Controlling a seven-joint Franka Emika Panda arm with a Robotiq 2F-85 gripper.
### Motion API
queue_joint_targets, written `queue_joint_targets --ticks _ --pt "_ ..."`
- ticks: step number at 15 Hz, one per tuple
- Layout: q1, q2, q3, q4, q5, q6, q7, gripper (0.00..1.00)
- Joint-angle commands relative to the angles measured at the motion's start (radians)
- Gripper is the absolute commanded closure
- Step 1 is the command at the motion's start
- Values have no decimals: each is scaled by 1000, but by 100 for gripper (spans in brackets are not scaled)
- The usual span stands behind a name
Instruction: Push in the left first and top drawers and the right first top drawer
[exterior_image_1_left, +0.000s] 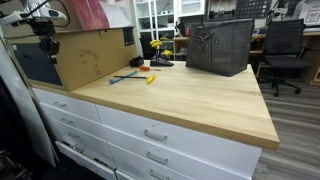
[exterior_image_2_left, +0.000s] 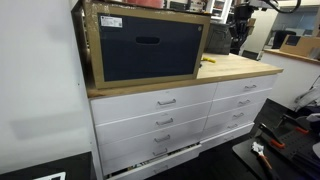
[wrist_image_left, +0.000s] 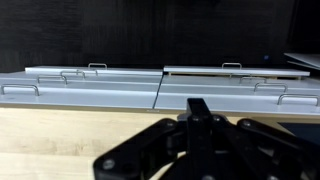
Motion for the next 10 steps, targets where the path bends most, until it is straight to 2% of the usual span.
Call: queue_joint_targets --ticks 1,2,4,6,7,9,10 --pt "4 -1 -18 47 38 -50 46 100" --pt "4 0 -20 50 39 -48 53 100" --pt "5 1 -23 49 38 -44 68 73" --pt "6 0 -24 29 21 -10 48 60" --pt "6 0 -24 29 21 -10 48 78" --pt "6 1 -24 28 21 -10 48 62" --pt "6 1 -24 28 21 -10 48 59"
